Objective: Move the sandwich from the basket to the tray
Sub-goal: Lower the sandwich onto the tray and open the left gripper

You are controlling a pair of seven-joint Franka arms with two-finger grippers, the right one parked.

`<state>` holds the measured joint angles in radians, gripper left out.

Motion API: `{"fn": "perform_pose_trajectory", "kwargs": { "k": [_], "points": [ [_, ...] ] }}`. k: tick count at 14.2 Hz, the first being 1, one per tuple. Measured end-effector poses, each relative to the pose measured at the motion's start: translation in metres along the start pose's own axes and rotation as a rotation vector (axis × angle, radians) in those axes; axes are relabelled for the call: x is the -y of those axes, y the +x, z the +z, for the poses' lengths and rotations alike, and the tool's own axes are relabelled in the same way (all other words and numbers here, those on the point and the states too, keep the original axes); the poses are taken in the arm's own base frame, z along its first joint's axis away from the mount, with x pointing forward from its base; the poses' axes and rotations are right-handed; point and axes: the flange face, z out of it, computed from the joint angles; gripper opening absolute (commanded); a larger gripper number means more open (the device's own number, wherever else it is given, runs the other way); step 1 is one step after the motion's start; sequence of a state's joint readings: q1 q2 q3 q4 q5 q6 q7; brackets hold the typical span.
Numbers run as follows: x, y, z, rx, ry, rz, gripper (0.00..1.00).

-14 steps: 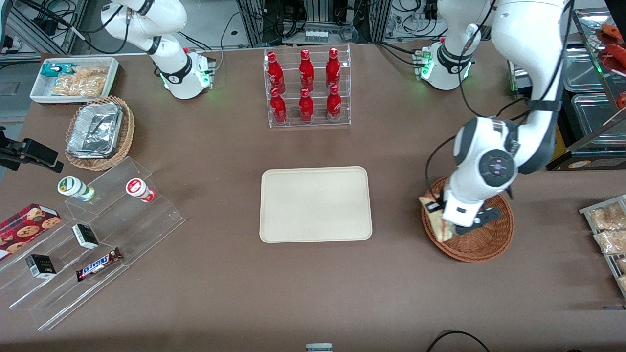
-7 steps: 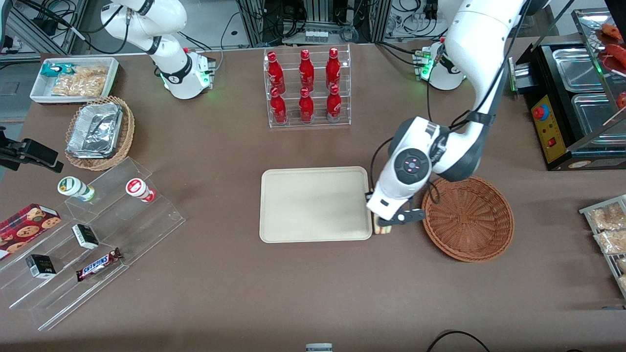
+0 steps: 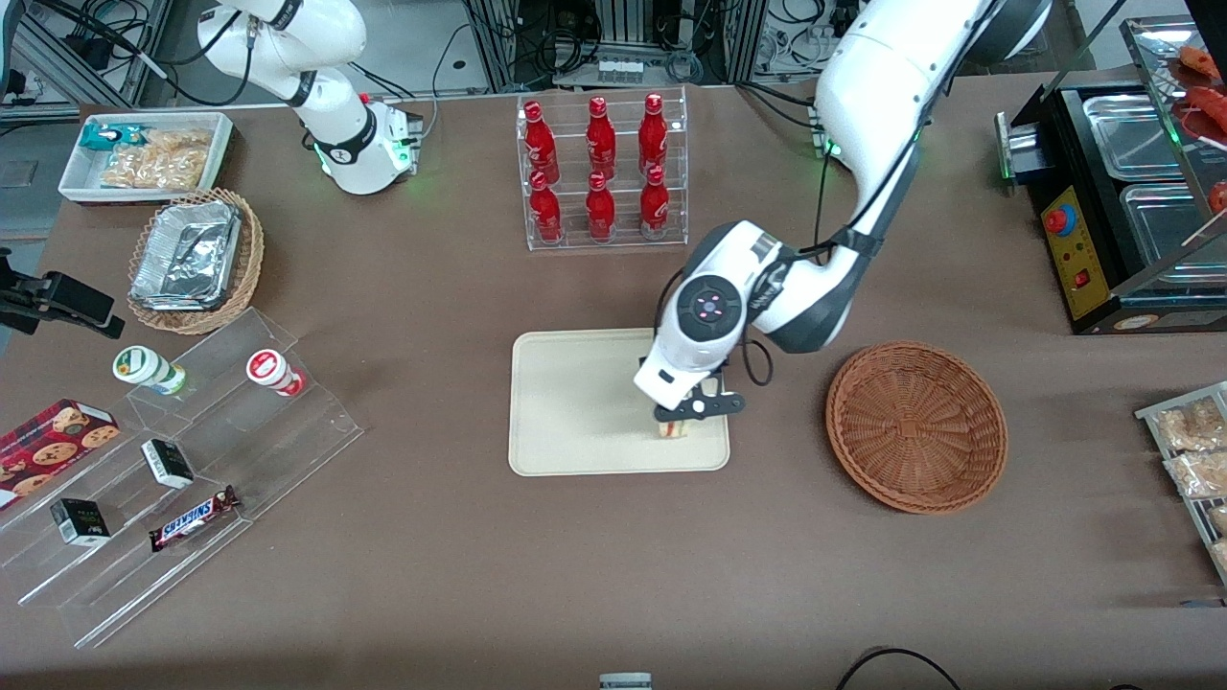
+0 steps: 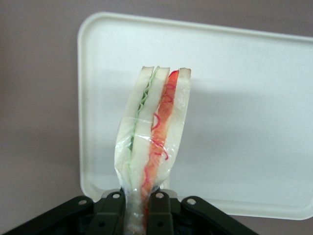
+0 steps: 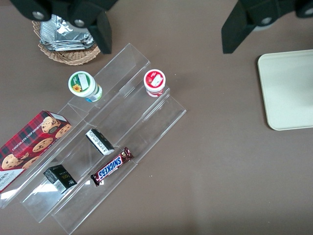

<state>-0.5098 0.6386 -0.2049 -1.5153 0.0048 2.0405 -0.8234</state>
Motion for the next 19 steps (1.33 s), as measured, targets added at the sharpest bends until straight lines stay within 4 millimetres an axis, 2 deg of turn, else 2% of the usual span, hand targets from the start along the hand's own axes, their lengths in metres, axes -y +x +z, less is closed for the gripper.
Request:
{"fn": "perform_pose_trajectory", "kwargs": {
  "k": [4, 8, 9, 10, 11, 12, 16, 19],
  "points": [
    [-0.03, -0.016, 0.03, 0.019, 0.012, -0.058, 0.01],
    [-0.046, -0.019, 0.046, 0.023, 0.009, -0.074, 0.02],
    [-0.05, -0.022, 0.048, 0.02, 0.004, -0.071, 0.06],
    [-0.053, -0.024, 0.051, 0.017, 0.0, -0.065, 0.18],
    [-0.056, -0.027, 0.053, 0.016, -0.001, -0.061, 0.47],
    [-0.057, -0.027, 0.054, 0.016, -0.002, -0.06, 0.99],
    [-0.057, -0.023, 0.048, -0.007, -0.002, -0.036, 1.0],
    [-0.06, -0.018, 0.025, -0.076, 0.002, 0.026, 1.0]
  ]
}}
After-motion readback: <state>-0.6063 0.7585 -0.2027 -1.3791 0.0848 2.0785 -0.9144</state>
